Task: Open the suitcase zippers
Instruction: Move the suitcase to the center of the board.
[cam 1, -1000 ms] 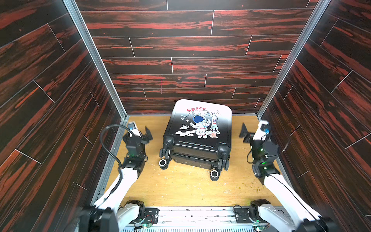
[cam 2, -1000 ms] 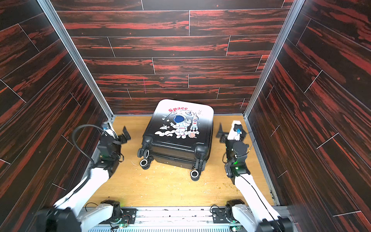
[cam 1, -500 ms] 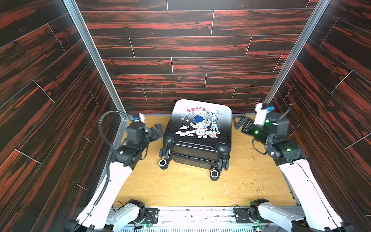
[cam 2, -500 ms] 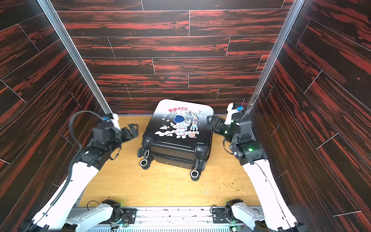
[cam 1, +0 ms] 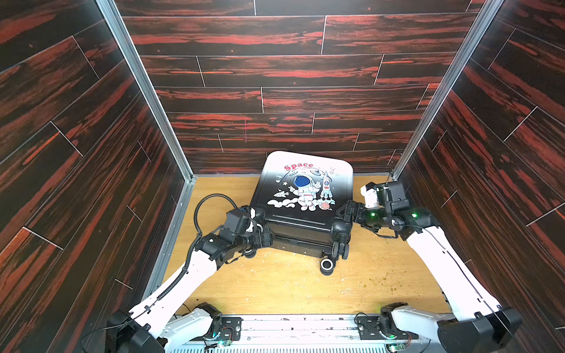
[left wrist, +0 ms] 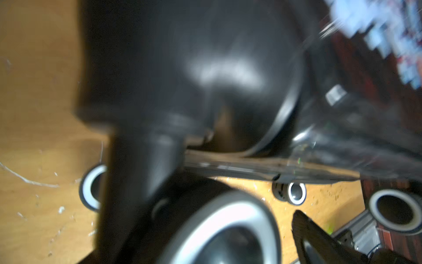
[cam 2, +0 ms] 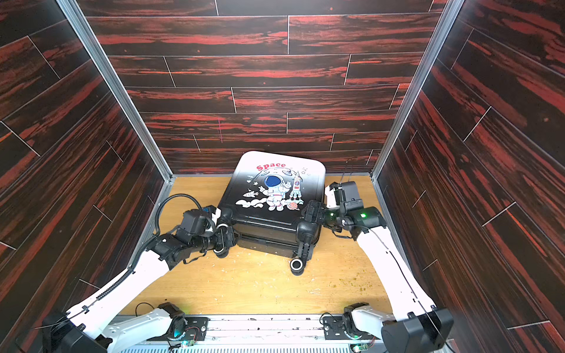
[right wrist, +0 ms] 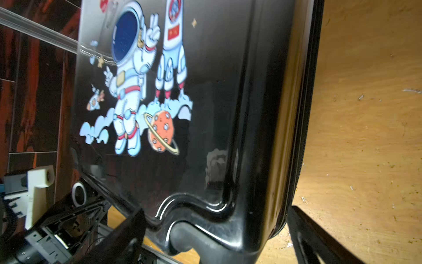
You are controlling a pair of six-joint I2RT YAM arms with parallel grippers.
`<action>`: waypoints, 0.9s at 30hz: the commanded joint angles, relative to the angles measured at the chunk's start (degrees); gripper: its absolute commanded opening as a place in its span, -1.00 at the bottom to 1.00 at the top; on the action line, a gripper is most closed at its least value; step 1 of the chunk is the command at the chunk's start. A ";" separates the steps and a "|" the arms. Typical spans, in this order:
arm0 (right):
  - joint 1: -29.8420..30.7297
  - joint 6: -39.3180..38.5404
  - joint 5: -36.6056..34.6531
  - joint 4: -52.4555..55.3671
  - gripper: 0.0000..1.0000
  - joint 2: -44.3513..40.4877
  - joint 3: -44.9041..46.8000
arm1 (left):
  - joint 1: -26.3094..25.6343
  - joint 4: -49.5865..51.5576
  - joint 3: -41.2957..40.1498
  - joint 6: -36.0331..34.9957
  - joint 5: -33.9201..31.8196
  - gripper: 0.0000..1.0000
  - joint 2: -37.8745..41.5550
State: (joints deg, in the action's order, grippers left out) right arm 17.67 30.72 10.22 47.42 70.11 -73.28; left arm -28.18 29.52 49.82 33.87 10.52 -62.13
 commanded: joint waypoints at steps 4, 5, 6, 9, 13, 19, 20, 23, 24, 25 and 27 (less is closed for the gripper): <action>-0.09 -0.93 -1.47 -3.69 0.55 -2.00 1.91 | -3.79 -3.17 1.06 -1.75 -1.17 0.98 -1.24; -0.09 -0.88 -1.65 -4.33 0.50 -2.37 2.22 | -3.87 -2.69 2.06 -2.04 -2.93 0.97 -2.03; -0.10 -0.73 -1.63 -4.24 0.47 -2.36 2.11 | -3.90 -1.42 3.02 -2.33 -5.60 0.96 -2.48; -0.05 -0.72 -1.16 -1.42 0.44 -1.08 0.57 | -3.81 1.50 4.79 -3.09 -14.26 0.95 -3.43; -0.09 -1.61 -0.52 -1.26 0.43 -2.12 1.11 | -3.72 4.41 5.99 -4.19 -19.77 0.95 -3.70; -0.06 -2.43 1.03 -2.11 0.29 -3.55 1.90 | -3.63 4.74 6.41 -6.06 -19.47 0.64 -2.57; -0.08 -2.52 1.20 -1.96 0.26 -3.40 1.91 | -3.61 4.01 6.11 -6.56 -17.87 0.52 -2.40; -0.09 -2.59 0.39 -1.52 0.23 -2.98 2.26 | -3.72 0.98 6.03 -6.70 -13.12 0.11 -2.37; -0.05 -2.59 -0.46 -1.33 0.23 -2.90 2.33 | -3.76 0.99 6.23 -6.69 -11.96 0.01 -2.61; -0.08 -2.59 -1.59 -1.15 0.23 -2.79 2.27 | -3.81 1.20 6.32 -6.76 -10.99 -0.09 -2.71; -0.09 -2.57 -2.97 -1.14 0.25 -2.56 2.09 | -4.05 1.50 6.10 -6.82 -9.99 -0.20 -2.74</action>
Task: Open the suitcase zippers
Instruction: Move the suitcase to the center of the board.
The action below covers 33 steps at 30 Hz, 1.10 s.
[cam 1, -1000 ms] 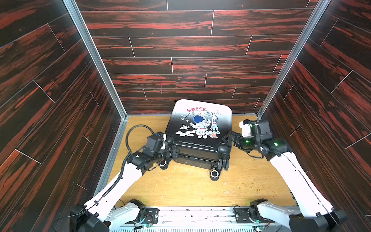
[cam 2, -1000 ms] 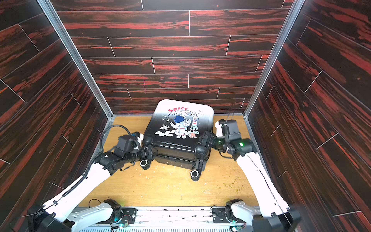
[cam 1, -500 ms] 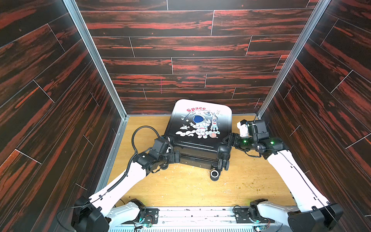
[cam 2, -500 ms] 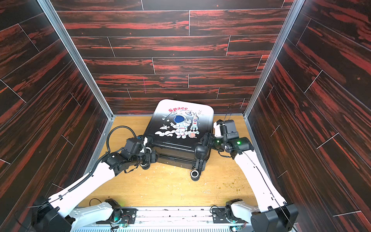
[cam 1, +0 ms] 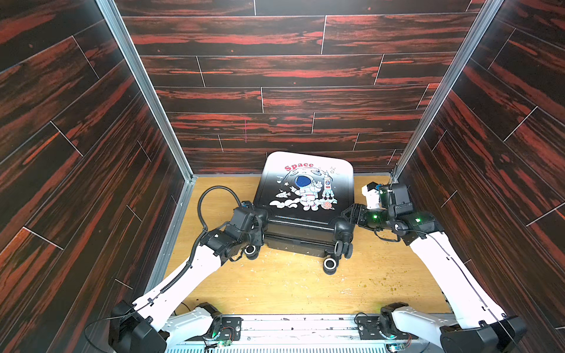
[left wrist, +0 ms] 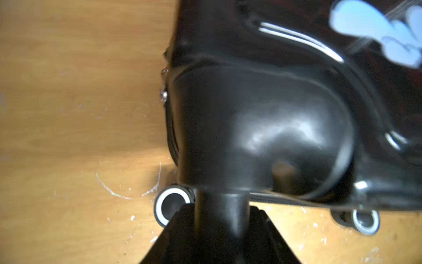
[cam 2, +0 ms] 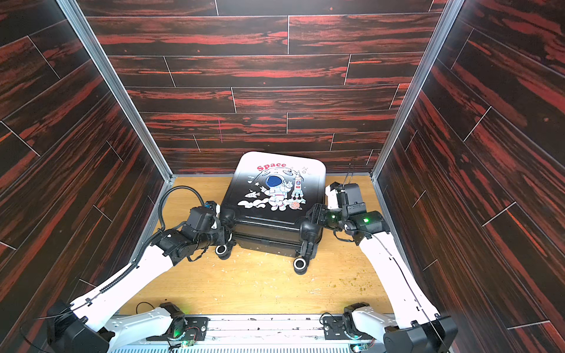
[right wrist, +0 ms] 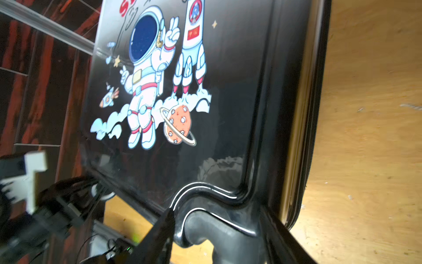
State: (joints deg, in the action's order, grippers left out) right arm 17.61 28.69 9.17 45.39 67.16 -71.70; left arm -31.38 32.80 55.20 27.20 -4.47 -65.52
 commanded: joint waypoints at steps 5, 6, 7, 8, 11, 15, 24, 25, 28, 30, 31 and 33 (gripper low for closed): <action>-0.03 -1.14 -4.59 1.17 0.34 1.20 -2.47 | -6.97 -2.80 0.33 0.54 4.02 -0.33 1.04; -0.02 -1.38 -5.06 1.39 0.35 1.39 -3.32 | -10.11 -3.51 0.35 1.07 2.55 -0.34 0.94; -0.03 -1.73 -5.49 1.93 0.37 1.72 -4.32 | -13.58 -4.64 0.43 1.63 0.78 -0.34 0.48; 0.04 -2.16 -5.24 2.16 0.38 1.79 -4.85 | -16.43 -5.72 0.70 2.11 -0.75 -0.33 -0.30; -0.03 -3.10 -4.83 1.05 0.39 -0.49 -4.80 | -27.00 -10.27 3.35 2.89 -4.77 -0.30 -6.37; -0.03 -4.76 -8.40 3.17 0.40 -3.96 -5.86 | -37.95 -9.93 14.74 0.24 -8.50 0.10 -20.14; 0.69 -7.94 -8.95 5.18 0.38 -10.56 -4.68 | -39.29 -18.98 2.35 -5.54 -18.06 0.85 -6.26; 0.78 -7.90 -8.36 5.55 0.38 -10.51 -4.41 | -39.24 -19.86 -0.02 -6.11 -19.60 0.86 -4.04; 0.84 -7.55 -9.97 6.02 0.37 -10.42 -4.01 | -39.21 -30.55 -11.18 -8.49 -28.23 0.89 2.91; 0.63 -6.74 -15.57 5.98 0.41 -10.34 -4.05 | -38.41 -41.77 -18.89 -13.16 -31.10 0.91 5.44; 0.16 -5.68 -20.29 5.84 0.45 -10.06 -4.23 | -37.18 -46.75 -21.81 -14.11 -31.86 0.91 5.70; -4.47 -4.20 -26.36 3.82 0.53 -8.95 -4.52 | -33.34 -53.53 -25.05 -12.89 -30.18 0.90 4.77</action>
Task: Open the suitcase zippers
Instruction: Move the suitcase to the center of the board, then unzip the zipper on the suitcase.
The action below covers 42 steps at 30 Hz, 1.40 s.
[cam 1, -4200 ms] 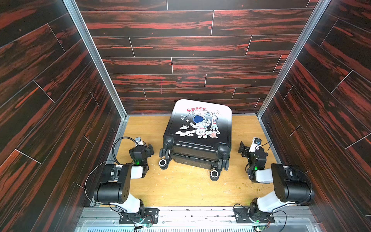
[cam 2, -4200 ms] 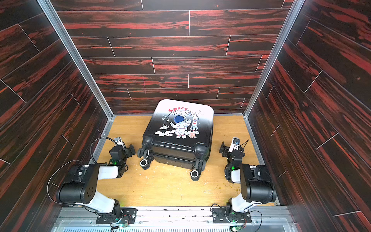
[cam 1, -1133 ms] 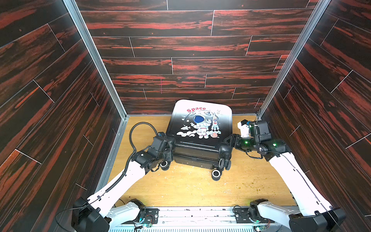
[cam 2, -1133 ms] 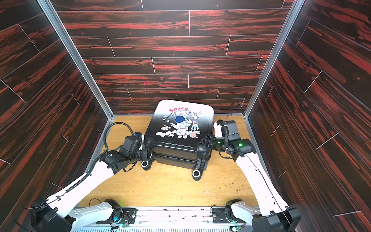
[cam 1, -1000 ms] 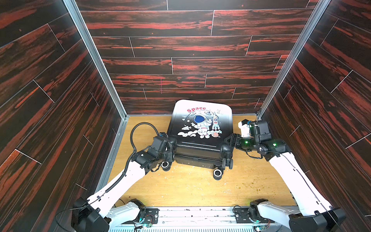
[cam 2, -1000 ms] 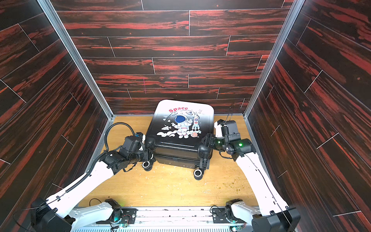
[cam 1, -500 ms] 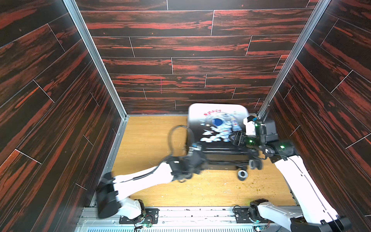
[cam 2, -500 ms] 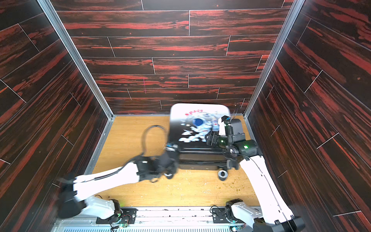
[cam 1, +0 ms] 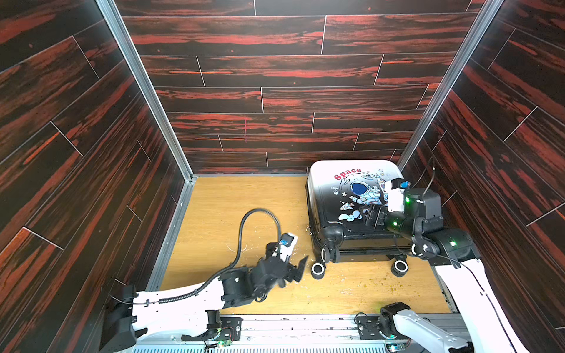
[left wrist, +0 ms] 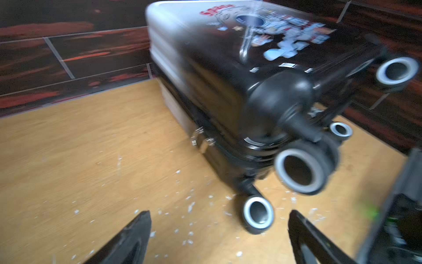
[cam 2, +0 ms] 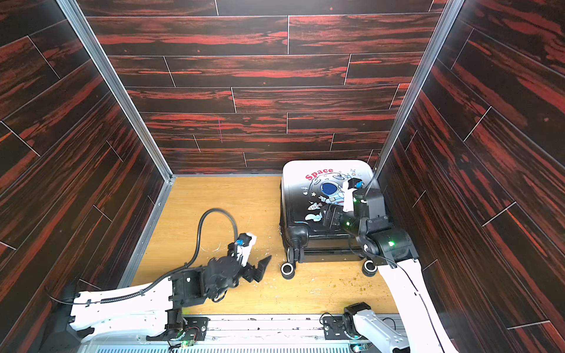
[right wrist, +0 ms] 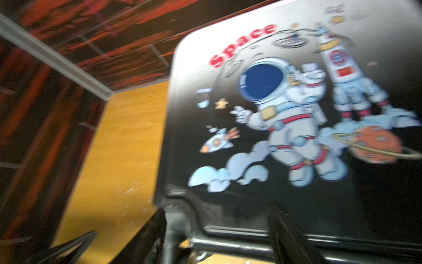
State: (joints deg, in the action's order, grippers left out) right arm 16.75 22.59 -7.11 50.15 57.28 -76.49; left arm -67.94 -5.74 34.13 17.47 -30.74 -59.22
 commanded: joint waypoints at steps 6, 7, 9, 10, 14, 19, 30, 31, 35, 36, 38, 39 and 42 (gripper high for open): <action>-18.39 6.19 -7.58 -5.83 0.60 14.88 -8.74 | 8.06 -30.71 -4.47 -13.33 5.74 0.84 -12.23; -20.59 6.64 -4.62 -5.64 0.60 17.69 -10.49 | 8.53 -32.91 -3.94 -16.44 7.62 0.83 -14.72; -24.72 6.50 1.05 -6.59 0.58 20.98 -11.92 | 9.70 -39.03 -4.61 -21.95 12.77 0.81 -18.68; -25.73 6.06 2.79 -7.90 0.58 21.44 -11.63 | 10.70 -44.67 -6.13 -23.61 16.35 0.80 -20.68; -26.46 5.25 11.72 -11.29 0.52 20.65 -10.88 | 15.43 -52.14 -6.56 -24.36 29.90 0.58 -26.25; -26.33 7.18 17.64 -15.01 0.49 19.25 -7.86 | 17.16 -63.51 -3.78 -27.06 30.87 0.50 -38.24; -19.50 1.81 11.68 -12.83 0.46 21.09 -8.93 | 25.63 -75.12 2.50 -20.53 46.59 0.27 -51.88; -18.95 1.54 10.83 -12.56 0.45 20.95 -9.03 | 25.63 -75.12 3.00 -20.23 48.37 0.21 -52.11; -18.31 1.67 10.09 -12.08 0.45 19.73 -8.77 | 25.61 -75.12 3.64 -19.34 52.22 -0.03 -52.31; -17.96 1.73 9.80 -11.96 0.45 19.30 -8.55 | 25.63 -75.04 3.45 -19.37 52.86 -0.09 -52.13; -17.22 1.75 9.28 -11.69 0.45 18.36 -8.04 | 25.56 -74.42 3.08 -19.88 54.14 -0.28 -51.86; -16.86 1.84 9.03 -11.52 0.45 17.82 -7.74 | 25.62 -73.61 2.75 -20.39 54.77 -0.34 -51.48; -16.04 1.78 8.43 -11.16 0.45 15.86 -6.48 | 25.63 -72.27 1.50 -22.06 54.89 -0.38 -50.81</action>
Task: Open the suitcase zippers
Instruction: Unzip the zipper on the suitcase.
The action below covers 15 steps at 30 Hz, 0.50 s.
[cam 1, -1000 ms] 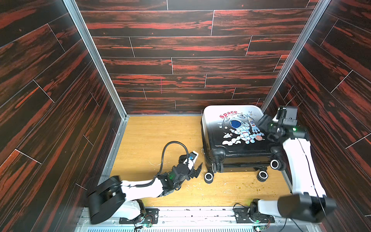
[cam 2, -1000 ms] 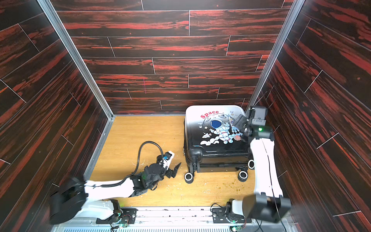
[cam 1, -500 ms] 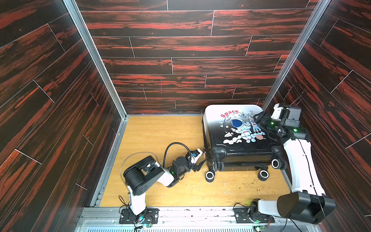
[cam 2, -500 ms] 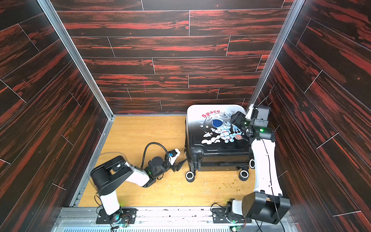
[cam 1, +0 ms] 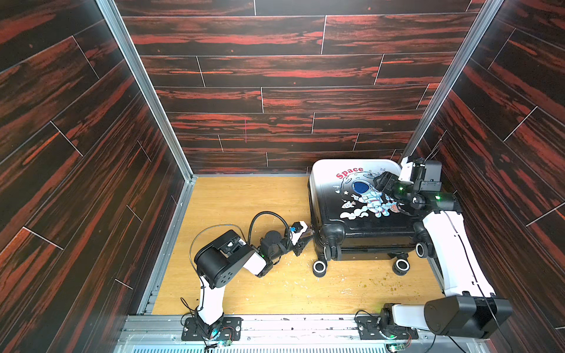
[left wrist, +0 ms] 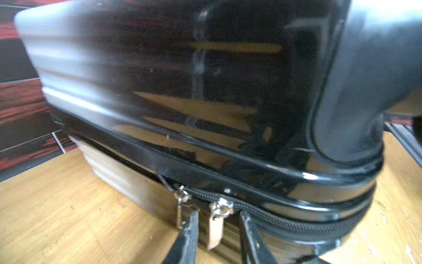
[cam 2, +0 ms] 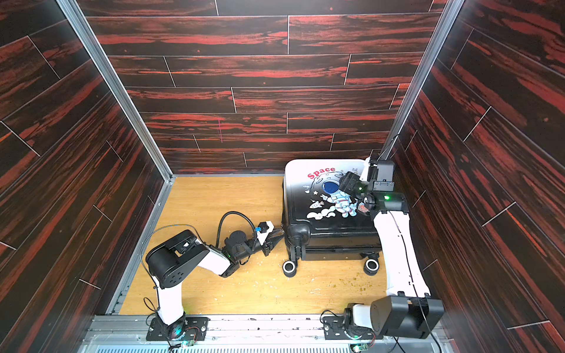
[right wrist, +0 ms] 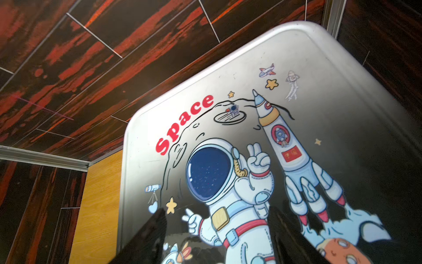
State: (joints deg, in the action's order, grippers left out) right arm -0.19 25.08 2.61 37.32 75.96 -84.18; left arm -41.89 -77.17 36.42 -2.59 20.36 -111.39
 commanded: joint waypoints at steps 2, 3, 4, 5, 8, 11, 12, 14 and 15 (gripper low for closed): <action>1.56 -0.65 -1.67 1.94 0.45 -4.09 2.26 | -0.44 -0.72 -1.26 -2.91 3.69 -0.40 1.35; 1.97 -0.58 -1.57 2.09 0.45 -4.69 2.96 | -0.40 -0.38 -1.35 -3.31 3.62 -0.41 1.33; 2.17 -0.56 -1.43 2.21 0.45 -5.28 3.50 | -0.47 0.01 -1.36 -3.62 3.58 -0.41 1.27; 2.42 -0.56 -1.40 2.58 0.45 -5.84 4.06 | -0.39 0.24 -1.25 -3.91 3.57 -0.41 1.07; 3.43 -0.73 -1.57 3.55 0.45 -7.18 4.81 | -0.44 0.44 -0.23 -4.25 3.61 -0.40 0.00; 5.02 -1.23 -2.19 5.15 0.45 -8.06 4.31 | -0.40 0.06 1.47 -4.65 3.33 -0.34 -1.01; 5.76 -1.50 -2.75 6.04 0.45 -8.16 3.86 | -0.43 0.41 2.07 -5.08 3.32 -0.33 -1.24; 6.98 -1.94 -3.69 7.47 0.45 -8.58 3.30 | -0.35 2.47 3.67 -6.38 3.74 -0.32 -1.65; 7.57 -2.04 -3.92 8.03 0.45 -8.88 3.10 | -0.30 3.80 4.61 -7.00 4.55 -0.32 -2.01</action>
State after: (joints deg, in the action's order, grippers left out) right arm 6.07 24.29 0.23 42.11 68.38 -80.07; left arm -41.65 -75.94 37.19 -6.68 22.83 -112.09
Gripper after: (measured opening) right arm 0.724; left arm 0.340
